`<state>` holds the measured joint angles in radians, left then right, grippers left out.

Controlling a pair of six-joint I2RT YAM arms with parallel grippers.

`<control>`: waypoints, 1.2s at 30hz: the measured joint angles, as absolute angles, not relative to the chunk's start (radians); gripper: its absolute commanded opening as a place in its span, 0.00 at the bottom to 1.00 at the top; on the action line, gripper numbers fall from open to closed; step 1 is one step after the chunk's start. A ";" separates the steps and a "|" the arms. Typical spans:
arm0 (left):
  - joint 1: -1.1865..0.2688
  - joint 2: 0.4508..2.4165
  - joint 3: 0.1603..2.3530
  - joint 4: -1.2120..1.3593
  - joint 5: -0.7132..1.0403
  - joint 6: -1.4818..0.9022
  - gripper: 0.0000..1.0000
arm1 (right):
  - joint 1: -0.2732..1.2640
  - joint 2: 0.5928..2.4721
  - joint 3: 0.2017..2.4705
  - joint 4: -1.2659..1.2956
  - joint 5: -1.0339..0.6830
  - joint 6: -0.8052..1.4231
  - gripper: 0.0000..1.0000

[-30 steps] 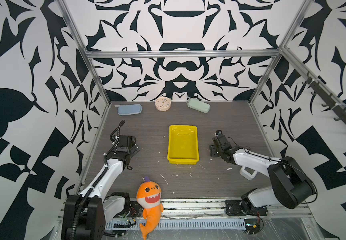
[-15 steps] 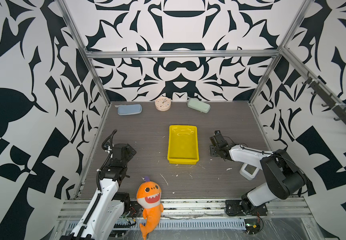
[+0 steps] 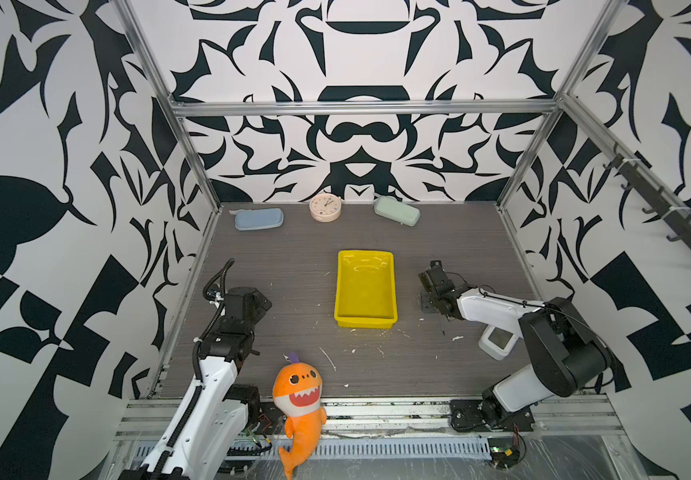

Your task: Put the screwdriver in the bin

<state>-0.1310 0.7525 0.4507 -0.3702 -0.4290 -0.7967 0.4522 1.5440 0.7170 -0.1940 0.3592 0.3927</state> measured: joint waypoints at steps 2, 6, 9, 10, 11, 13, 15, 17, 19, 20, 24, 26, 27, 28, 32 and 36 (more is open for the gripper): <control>-0.131 0.756 0.451 -0.369 -0.429 -0.797 0.99 | 0.452 1.544 0.717 -0.194 0.360 0.393 0.22; -0.131 0.765 0.445 -0.341 -0.395 -0.793 1.00 | 0.452 1.544 0.718 -0.195 0.363 0.393 0.18; -0.136 0.756 0.392 -0.207 -0.306 -0.796 1.00 | 0.452 1.544 0.719 -0.197 0.364 0.394 0.18; -0.146 0.757 0.365 -0.145 -0.277 -0.804 1.00 | 0.452 1.544 0.719 -0.197 0.364 0.394 0.18; -0.160 0.766 0.350 -0.101 -0.257 -0.812 0.99 | 0.451 1.544 0.720 -0.198 0.366 0.394 0.19; -0.208 0.830 0.368 -0.033 -0.238 -0.836 1.00 | 0.451 1.544 0.721 -0.199 0.366 0.394 0.24; -0.242 0.921 0.434 0.026 -0.221 -0.847 0.99 | 0.448 1.549 0.723 -0.200 0.363 0.394 0.32; -0.263 1.026 0.517 0.118 -0.186 -0.844 1.00 | 0.441 1.560 0.731 -0.205 0.358 0.395 0.36; -0.274 1.126 0.583 0.236 -0.142 -0.828 0.99 | 0.431 1.569 0.736 -0.206 0.350 0.396 0.37; -0.276 1.159 0.597 0.277 -0.126 -0.818 0.99 | 0.426 1.571 0.736 -0.207 0.347 0.397 0.37; -0.278 1.266 0.574 0.408 -0.081 -0.806 1.00 | 0.414 1.572 0.736 -0.213 0.343 0.397 0.30; -0.278 1.304 0.530 0.453 -0.082 -0.814 1.00 | 0.413 1.573 0.737 -0.215 0.342 0.400 0.23; -0.277 1.316 0.511 0.452 -0.089 -0.820 1.00 | 0.413 1.573 0.738 -0.217 0.342 0.400 0.16; -0.276 1.319 0.500 0.442 -0.100 -0.827 1.00 | 0.413 1.573 0.738 -0.220 0.344 0.398 0.14; -0.275 1.312 0.506 0.420 -0.136 -0.847 0.99 | 0.413 1.563 0.736 -0.222 0.353 0.405 0.06; -0.276 1.304 0.526 0.431 -0.119 -0.830 0.99 | 0.413 1.490 0.726 -0.245 0.369 0.422 0.05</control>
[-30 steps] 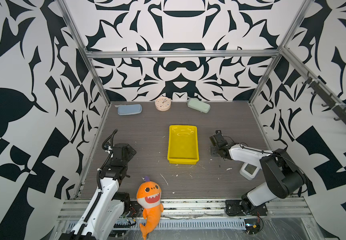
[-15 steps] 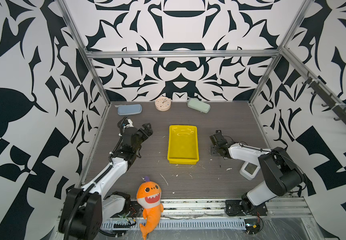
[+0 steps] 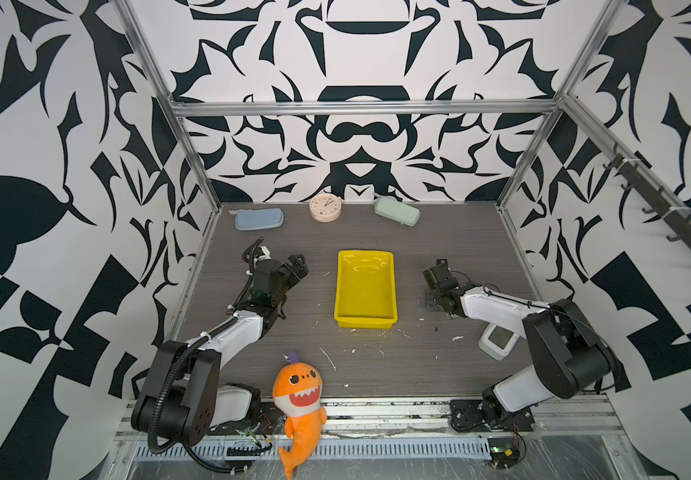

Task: Put the screwdriver in the bin
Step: 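Lift the screwdriver with the right gripper and carry it over the yellow bin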

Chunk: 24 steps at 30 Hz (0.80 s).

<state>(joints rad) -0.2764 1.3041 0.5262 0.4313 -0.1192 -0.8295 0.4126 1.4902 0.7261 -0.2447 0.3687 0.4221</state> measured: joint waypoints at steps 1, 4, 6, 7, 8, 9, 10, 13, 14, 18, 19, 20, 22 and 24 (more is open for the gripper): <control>-0.278 1.303 0.527 0.437 -0.108 -0.828 0.99 | 0.413 1.464 0.726 -0.255 0.374 0.429 0.05; -0.281 1.304 0.527 0.437 -0.082 -0.829 1.00 | 0.413 1.398 0.733 -0.292 0.383 0.450 0.05; -0.281 1.315 0.535 0.437 -0.067 -0.831 0.99 | 0.413 1.372 0.755 -0.338 0.388 0.463 0.05; -0.282 1.325 0.543 0.434 -0.061 -0.831 1.00 | 0.413 1.360 0.772 -0.361 0.390 0.469 0.05; -0.282 1.337 0.554 0.428 -0.056 -0.832 1.00 | 0.413 1.347 0.792 -0.383 0.390 0.472 0.05; -0.282 1.346 0.564 0.422 -0.052 -0.833 0.99 | 0.413 1.336 0.808 -0.397 0.390 0.475 0.05; -0.282 1.353 0.574 0.418 -0.047 -0.834 0.99 | 0.413 1.322 0.825 -0.411 0.390 0.478 0.03; -0.282 1.356 0.600 0.398 -0.035 -0.834 0.99 | 0.415 1.275 0.877 -0.439 0.388 0.496 0.00; -0.282 1.355 0.603 0.399 -0.033 -0.834 0.99 | 0.420 1.263 0.895 -0.444 0.389 0.505 0.00; -0.282 1.349 0.602 0.397 -0.033 -0.837 1.00 | 0.485 1.259 0.947 -0.437 0.402 0.540 0.00; -0.282 1.347 0.602 0.397 -0.033 -0.838 0.99 | 0.517 1.273 0.965 -0.436 0.407 0.550 0.00; -0.282 1.344 0.602 0.398 -0.033 -0.838 1.00 | 0.549 1.293 0.987 -0.435 0.412 0.562 0.00; -0.282 1.342 0.602 0.398 -0.033 -0.838 1.00 | 0.605 1.349 1.033 -0.413 0.410 0.590 0.00; -0.282 1.342 0.602 0.397 -0.033 -0.838 0.99 | 0.650 1.425 1.079 -0.375 0.385 0.624 0.00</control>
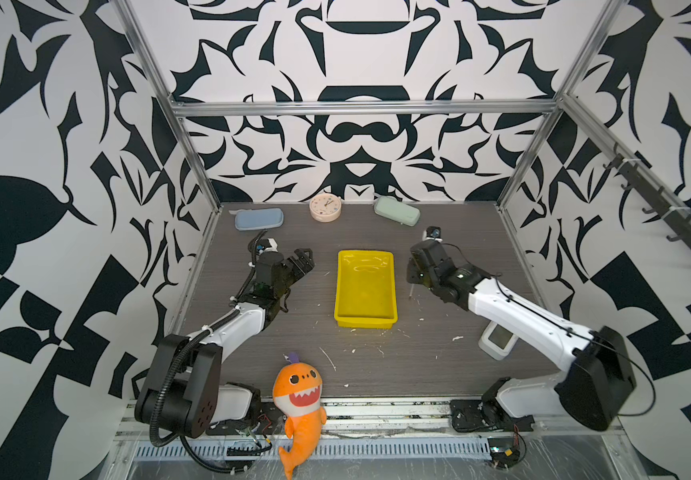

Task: Put the screwdriver in the bin
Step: 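Lift the screwdriver with the right gripper and carry it over the yellow bin, then open the right gripper to drop the screwdriver into the bin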

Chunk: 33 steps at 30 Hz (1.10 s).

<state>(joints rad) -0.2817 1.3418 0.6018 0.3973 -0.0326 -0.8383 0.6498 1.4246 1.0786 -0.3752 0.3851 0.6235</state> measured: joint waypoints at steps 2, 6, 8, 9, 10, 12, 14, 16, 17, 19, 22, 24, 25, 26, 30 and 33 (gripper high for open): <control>-0.282 1.342 0.602 0.397 -0.033 -0.838 0.99 | 0.691 1.531 1.136 -0.339 0.358 0.657 0.00; -0.282 1.342 0.602 0.387 -0.032 -0.834 0.99 | 0.746 1.725 1.229 -0.295 0.322 0.698 0.00; -0.282 1.342 0.602 0.378 -0.033 -0.830 1.00 | 0.761 1.806 1.266 -0.290 0.300 0.709 0.00; -0.282 1.342 0.602 0.376 -0.033 -0.830 1.00 | 0.765 1.837 1.283 -0.292 0.290 0.713 0.00; -0.282 1.342 0.602 0.375 -0.034 -0.830 0.99 | 0.768 1.865 1.301 -0.297 0.285 0.717 0.02; -0.282 1.342 0.602 0.374 -0.037 -0.828 0.99 | 0.767 1.909 1.340 -0.311 0.272 0.726 0.03; -0.282 1.342 0.602 0.373 -0.037 -0.826 1.00 | 0.766 1.939 1.376 -0.328 0.263 0.731 0.04; -0.282 1.342 0.602 0.373 -0.037 -0.825 1.00 | 0.765 1.948 1.398 -0.341 0.257 0.732 0.07; -0.282 1.342 0.602 0.373 -0.037 -0.825 1.00 | 0.765 1.949 1.406 -0.348 0.255 0.732 0.09; -0.282 1.342 0.602 0.373 -0.037 -0.825 0.99 | 0.765 1.948 1.419 -0.355 0.255 0.731 0.17; -0.282 1.342 0.602 0.373 -0.037 -0.825 0.99 | 0.765 1.947 1.427 -0.364 0.255 0.728 0.38; -0.282 1.342 0.602 0.372 -0.037 -0.823 0.99 | 0.765 1.946 1.428 -0.372 0.254 0.724 0.49; -0.282 1.342 0.602 0.370 -0.036 -0.822 1.00 | 0.765 1.946 1.428 -0.376 0.253 0.721 0.53; -0.282 1.342 0.602 0.369 -0.037 -0.822 1.00 | 0.765 1.945 1.429 -0.381 0.251 0.716 0.55; -0.282 1.342 0.604 0.363 -0.037 -0.820 1.00 | 0.762 1.921 1.427 -0.393 0.255 0.693 0.56; -0.282 1.342 0.605 0.355 -0.037 -0.819 1.00 | 0.761 1.830 1.396 -0.393 0.303 0.645 0.57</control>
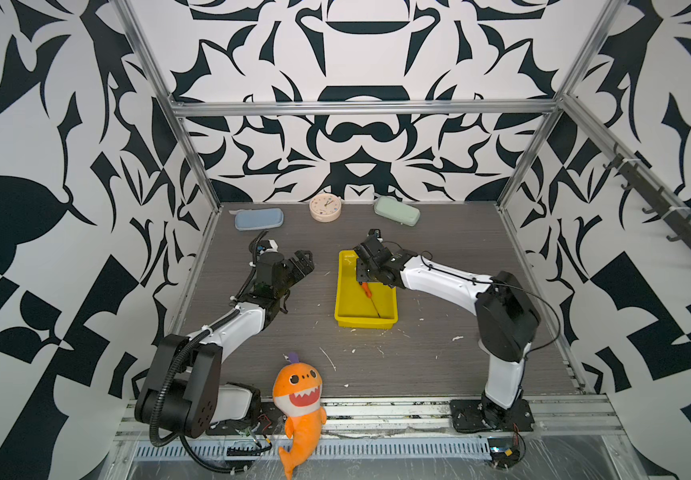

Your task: Put the screwdriver in the bin

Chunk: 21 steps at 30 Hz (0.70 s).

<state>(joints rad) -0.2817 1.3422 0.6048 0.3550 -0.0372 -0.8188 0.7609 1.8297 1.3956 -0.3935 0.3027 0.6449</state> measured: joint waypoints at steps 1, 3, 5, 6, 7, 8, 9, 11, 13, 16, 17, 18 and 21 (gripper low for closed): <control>-0.282 1.342 0.605 0.353 -0.038 -0.819 0.99 | 0.761 1.785 1.381 -0.390 0.333 0.620 0.60; -0.282 1.342 0.605 0.352 -0.039 -0.820 0.99 | 0.761 1.668 1.337 -0.368 0.423 0.554 0.67; -0.282 1.346 0.607 0.347 -0.040 -0.820 0.99 | 0.760 1.523 1.253 -0.290 0.550 0.463 0.68; -0.282 1.349 0.611 0.341 -0.040 -0.820 1.00 | 0.759 1.457 1.200 -0.237 0.604 0.411 0.69; -0.281 1.352 0.620 0.328 -0.041 -0.819 1.00 | 0.755 1.387 1.130 -0.165 0.660 0.350 0.70; -0.281 1.352 0.628 0.313 -0.043 -0.817 1.00 | 0.751 1.330 1.058 -0.091 0.705 0.288 0.71; -0.281 1.352 0.635 0.304 -0.048 -0.815 1.00 | 0.744 1.285 0.983 -0.016 0.746 0.222 0.69; -0.281 1.346 0.642 0.294 -0.068 -0.812 1.00 | 0.718 1.234 0.804 0.170 0.811 0.070 0.67; -0.280 1.335 0.641 0.282 -0.089 -0.811 0.99 | 0.673 1.244 0.652 0.320 0.839 -0.056 0.66; -0.280 1.323 0.637 0.282 -0.113 -0.810 1.00 | 0.566 1.311 0.472 0.432 0.856 -0.166 0.68; -0.280 1.322 0.637 0.282 -0.118 -0.810 1.00 | 0.529 1.327 0.437 0.442 0.861 -0.173 0.68; -0.279 1.322 0.637 0.280 -0.122 -0.810 1.00 | 0.495 1.337 0.420 0.445 0.865 -0.173 0.69; -0.279 1.324 0.637 0.263 -0.131 -0.805 0.99 | 0.412 1.347 0.399 0.504 0.865 -0.147 0.69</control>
